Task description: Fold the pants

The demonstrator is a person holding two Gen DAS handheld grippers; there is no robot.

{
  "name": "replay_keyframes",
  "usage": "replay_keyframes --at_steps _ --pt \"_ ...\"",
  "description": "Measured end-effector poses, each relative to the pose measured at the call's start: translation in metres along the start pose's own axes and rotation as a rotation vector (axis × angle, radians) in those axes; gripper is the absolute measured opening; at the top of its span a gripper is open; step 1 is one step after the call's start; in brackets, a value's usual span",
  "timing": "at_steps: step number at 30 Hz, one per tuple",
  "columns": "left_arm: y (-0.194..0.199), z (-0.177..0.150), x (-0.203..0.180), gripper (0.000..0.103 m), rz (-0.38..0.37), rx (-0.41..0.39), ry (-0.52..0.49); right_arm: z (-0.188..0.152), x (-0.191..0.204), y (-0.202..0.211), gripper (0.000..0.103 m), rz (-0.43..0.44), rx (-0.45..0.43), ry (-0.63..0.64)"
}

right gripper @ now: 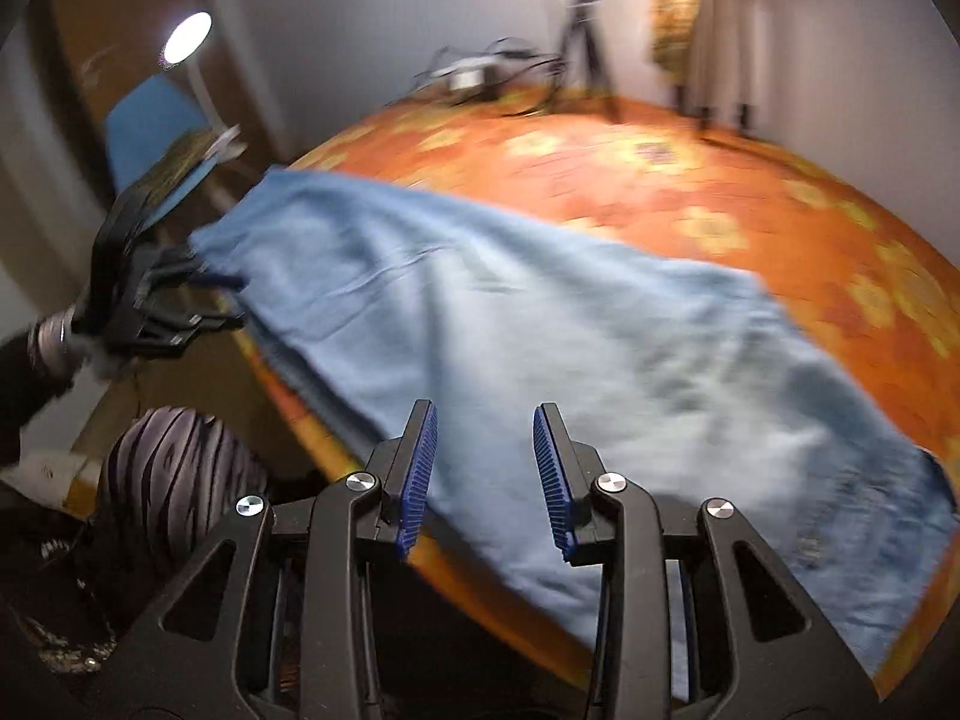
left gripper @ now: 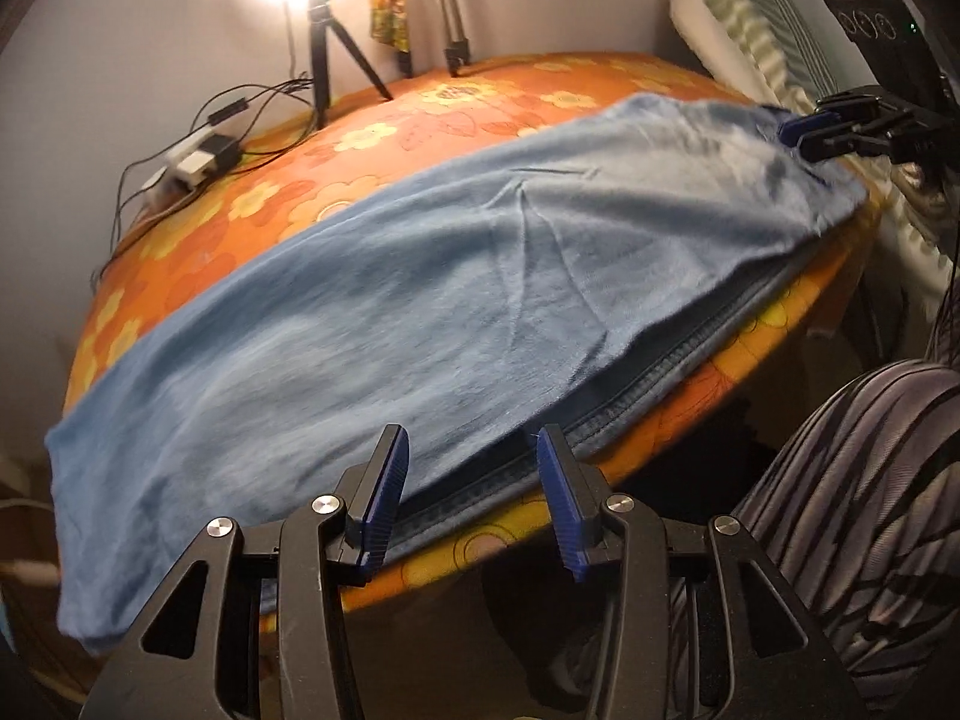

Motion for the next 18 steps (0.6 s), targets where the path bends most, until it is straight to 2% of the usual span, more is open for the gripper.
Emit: replay_keyframes --at_steps 5,9,12,14,18 --pt "-0.014 0.001 -0.009 0.043 0.007 0.045 -0.093 -0.015 0.04 -0.037 0.034 0.087 0.028 0.012" --pt "-0.022 0.0 -0.014 0.042 0.015 0.064 -0.136 -0.026 0.063 -0.056 0.034 0.075 0.07 0.099" --pt "-0.024 0.004 -0.013 0.035 0.018 0.059 -0.126 -0.029 0.067 -0.064 0.034 0.074 0.086 0.118" --pt "-0.025 0.005 -0.012 0.034 0.01 0.053 -0.112 -0.028 0.069 -0.071 0.034 0.061 0.092 0.136" --pt "-0.028 0.003 -0.013 0.016 0.007 0.056 -0.129 -0.028 0.075 -0.076 0.034 0.005 0.088 0.207"
Point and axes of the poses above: each gripper's, at about its wrist camera, not at the fingertips, and y roughly against the way its jaws point, x to its left, z to its top, the point moved 10 cm from there along -y, roughly the way its jaws point, and after that the axes turned 5 degrees about -z, right-handed, at the moved point
